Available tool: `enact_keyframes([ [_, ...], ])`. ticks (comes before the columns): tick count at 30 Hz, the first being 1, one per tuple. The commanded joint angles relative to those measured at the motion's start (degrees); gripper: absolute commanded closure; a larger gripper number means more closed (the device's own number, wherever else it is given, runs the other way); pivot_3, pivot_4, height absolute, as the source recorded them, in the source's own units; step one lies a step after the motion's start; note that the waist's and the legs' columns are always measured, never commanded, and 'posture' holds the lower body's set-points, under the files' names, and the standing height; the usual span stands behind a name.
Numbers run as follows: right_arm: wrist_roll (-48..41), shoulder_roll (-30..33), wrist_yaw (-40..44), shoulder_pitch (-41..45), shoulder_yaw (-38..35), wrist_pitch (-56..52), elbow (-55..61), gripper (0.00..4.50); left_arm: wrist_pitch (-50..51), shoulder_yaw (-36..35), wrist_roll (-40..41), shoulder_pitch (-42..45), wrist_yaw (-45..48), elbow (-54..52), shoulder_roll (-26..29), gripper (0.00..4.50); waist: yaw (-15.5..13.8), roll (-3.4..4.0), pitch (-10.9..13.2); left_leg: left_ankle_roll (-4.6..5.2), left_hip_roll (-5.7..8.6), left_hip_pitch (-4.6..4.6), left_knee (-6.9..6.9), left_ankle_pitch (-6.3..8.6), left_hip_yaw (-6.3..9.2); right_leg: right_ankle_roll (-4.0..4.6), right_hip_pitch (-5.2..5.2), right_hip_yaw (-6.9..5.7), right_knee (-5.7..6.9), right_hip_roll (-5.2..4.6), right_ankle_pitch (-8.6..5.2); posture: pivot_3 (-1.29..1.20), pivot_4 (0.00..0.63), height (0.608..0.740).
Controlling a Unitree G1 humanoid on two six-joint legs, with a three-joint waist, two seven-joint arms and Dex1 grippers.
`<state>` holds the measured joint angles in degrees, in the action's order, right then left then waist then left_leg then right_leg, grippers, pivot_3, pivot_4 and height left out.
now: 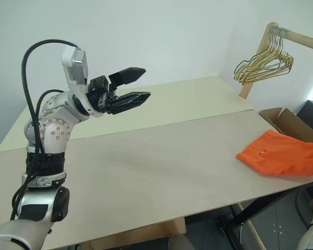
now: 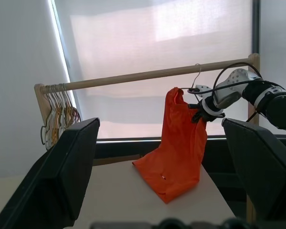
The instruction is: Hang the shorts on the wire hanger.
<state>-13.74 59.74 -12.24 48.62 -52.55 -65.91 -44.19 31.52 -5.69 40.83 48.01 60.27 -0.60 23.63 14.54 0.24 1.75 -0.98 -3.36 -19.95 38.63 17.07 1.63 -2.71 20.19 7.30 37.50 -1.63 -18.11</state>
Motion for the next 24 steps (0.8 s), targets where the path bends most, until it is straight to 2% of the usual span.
enact_keyframes([
  [1, -1.0, 0.0, -1.5, 0.4, -1.2, 2.2, 0.1, 4.50, -0.5, 0.0, 0.3, -0.1, 0.3, -1.8, 0.8, 0.05, 0.0, 0.00, 0.0, 0.00, 0.00, 0.00, 0.00, 0.00, 0.00, 0.00, -0.01, 0.00, -0.01, 0.00, 0.00, -0.19, 0.000, 0.740],
  [3, -0.8, -0.3, -2.1, 0.0, -0.8, 3.1, 0.3, 4.50, -0.6, 0.0, 0.2, -0.4, 0.3, -2.0, 0.9, 0.05, 0.0, -0.01, 0.0, 0.00, 0.00, 0.00, 0.00, 0.00, 0.00, -0.01, -0.02, 0.00, -0.03, 0.00, 0.00, -0.19, 0.000, 0.740],
  [7, -0.6, -1.2, -2.2, -1.2, 0.3, 5.7, 3.5, 3.34, -0.4, 0.0, 0.3, -0.8, -0.2, -2.6, 1.1, 0.00, -0.2, -0.05, 0.0, 0.00, 0.00, -0.01, 0.00, 0.00, 0.00, -0.03, -0.02, 0.00, -0.05, 0.00, 0.01, -0.19, 0.000, 0.740],
  [15, 0.7, -4.4, -5.6, -3.3, 2.0, 7.3, 12.7, 0.57, 0.2, -0.1, 0.7, -2.5, -1.9, -4.5, 1.0, 0.00, -0.8, 0.01, 0.0, -0.01, 0.01, 0.01, 0.00, -0.01, -0.01, -0.04, -0.02, 0.04, -0.02, -0.01, 0.02, -0.18, 0.000, 0.740],
  [17, 1.2, -5.5, -6.7, -3.8, 2.3, 7.5, 15.4, 0.03, 0.2, 0.0, 0.7, -2.9, -2.1, -4.9, 1.0, 0.00, -1.1, 0.01, 0.0, -0.02, 0.00, 0.01, 0.00, -0.01, 0.00, -0.05, -0.02, 0.03, -0.01, -0.01, 0.03, -0.18, 0.000, 0.740],
  [21, 4.5, -9.0, -11.3, -6.0, 3.6, 12.9, 24.2, 0.03, -0.2, 0.0, 0.2, -3.5, -3.1, -5.1, 0.9, 0.00, -1.4, 0.04, 0.0, -0.02, 0.01, -0.01, 0.00, -0.01, 0.00, -0.05, 0.00, 0.04, 0.00, -0.04, 0.03, -0.17, 0.000, 0.740],
  [24, 10.1, -12.0, -15.3, -10.2, 8.3, 21.9, 34.3, 0.03, -0.8, -0.1, -0.7, -4.4, -4.7, -5.3, 0.8, 0.00, -1.6, 0.08, 0.0, -0.02, 0.01, -0.04, 0.00, -0.01, 0.01, -0.05, 0.05, 0.04, 0.03, -0.05, 0.02, -0.17, 0.000, 0.740],
])
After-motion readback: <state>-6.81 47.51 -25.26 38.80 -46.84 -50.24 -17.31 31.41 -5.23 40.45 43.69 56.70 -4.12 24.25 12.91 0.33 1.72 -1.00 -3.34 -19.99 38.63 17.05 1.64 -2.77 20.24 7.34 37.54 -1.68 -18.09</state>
